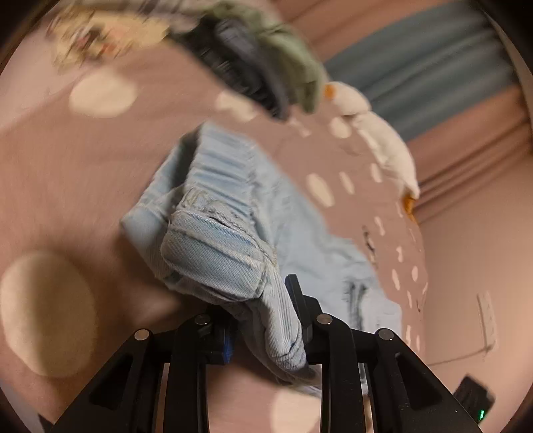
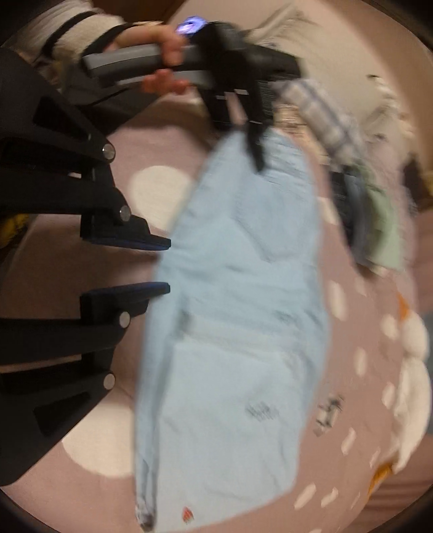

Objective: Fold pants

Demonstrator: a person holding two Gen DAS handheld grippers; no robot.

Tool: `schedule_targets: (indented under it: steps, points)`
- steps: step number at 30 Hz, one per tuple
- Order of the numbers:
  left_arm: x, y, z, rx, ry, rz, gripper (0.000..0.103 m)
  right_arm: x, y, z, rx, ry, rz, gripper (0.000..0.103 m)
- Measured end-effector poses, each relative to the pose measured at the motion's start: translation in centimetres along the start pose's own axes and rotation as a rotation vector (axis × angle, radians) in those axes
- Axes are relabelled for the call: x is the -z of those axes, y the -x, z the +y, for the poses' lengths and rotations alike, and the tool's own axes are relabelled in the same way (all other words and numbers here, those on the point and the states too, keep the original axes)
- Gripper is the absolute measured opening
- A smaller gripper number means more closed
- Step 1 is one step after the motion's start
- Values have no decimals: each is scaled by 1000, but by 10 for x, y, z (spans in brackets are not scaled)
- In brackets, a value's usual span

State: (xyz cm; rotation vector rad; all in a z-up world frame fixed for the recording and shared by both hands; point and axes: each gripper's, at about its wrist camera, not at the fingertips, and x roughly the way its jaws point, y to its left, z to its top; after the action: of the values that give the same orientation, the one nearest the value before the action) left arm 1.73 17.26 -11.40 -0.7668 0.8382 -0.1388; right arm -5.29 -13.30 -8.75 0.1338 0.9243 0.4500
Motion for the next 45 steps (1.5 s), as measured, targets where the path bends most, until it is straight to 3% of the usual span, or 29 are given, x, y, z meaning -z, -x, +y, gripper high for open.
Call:
schedule_targets:
  steps: [2,4,6,10,12,15,17,19,22,24,26,28,30,32,35,39,45]
  points:
    - [-1,7,-24,1,-70,-31,25,-7,-1,-14,47,-19,-53,30]
    - [1,11,-48,4,-141,-56,25,-8,-17,-26,90,-52,-32,32]
    - [4,12,-72,6,-217,-66,25,1,-40,-39,48,-115,32,32]
    - [12,-4,-117,18,-332,-25,25,11,-37,-36,34,-69,-27,37]
    - [19,-15,-136,31,-379,-3,25,10,-34,-50,-33,-142,-19,37]
    - [30,-31,-156,29,-441,26,25,7,-26,-85,-184,-381,-21,38]
    - [35,-43,-161,32,-450,58,25,13,-17,-109,-258,-542,-68,52]
    - [41,-60,-171,21,-475,92,25,21,-6,-136,-331,-677,-119,54]
    - [53,-80,-187,-2,-534,136,26,29,8,-159,-380,-772,-178,58]
    - [63,-90,-196,14,-564,177,41,31,11,-174,-424,-850,-215,61]
    - [75,-101,-202,69,-564,250,73,33,4,-181,-462,-938,-195,65]
    - [86,-110,-205,101,-565,315,80,33,0,-181,-469,-981,-187,66]
    - [96,-117,-204,82,-587,336,80,34,3,-182,-514,-1039,-231,71]
    - [98,-119,-197,68,-580,357,80,42,10,-190,-596,-1134,-285,84]
    - [89,-111,-179,82,-526,368,80,42,10,-189,-588,-1164,-248,83]
    - [76,-92,-155,78,-459,334,80,33,13,-178,-491,-1124,-207,83]
    - [63,-73,-124,62,-366,296,80,21,16,-164,-213,-1090,-170,69]
